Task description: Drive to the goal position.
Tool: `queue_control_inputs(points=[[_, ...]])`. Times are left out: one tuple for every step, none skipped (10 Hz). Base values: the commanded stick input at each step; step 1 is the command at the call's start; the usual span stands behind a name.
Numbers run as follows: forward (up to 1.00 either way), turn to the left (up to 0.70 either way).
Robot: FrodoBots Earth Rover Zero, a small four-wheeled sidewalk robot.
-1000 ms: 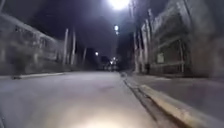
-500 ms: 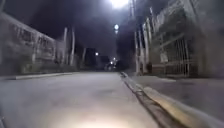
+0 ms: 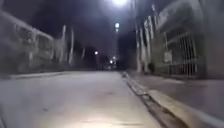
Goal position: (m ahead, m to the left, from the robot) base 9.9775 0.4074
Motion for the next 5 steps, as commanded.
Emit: queue_control_inputs(points=[[0.7, -0.25], [0.7, -0.35], [0.7, -0.31], [0.7, -0.16], [0.7, -0.01]])
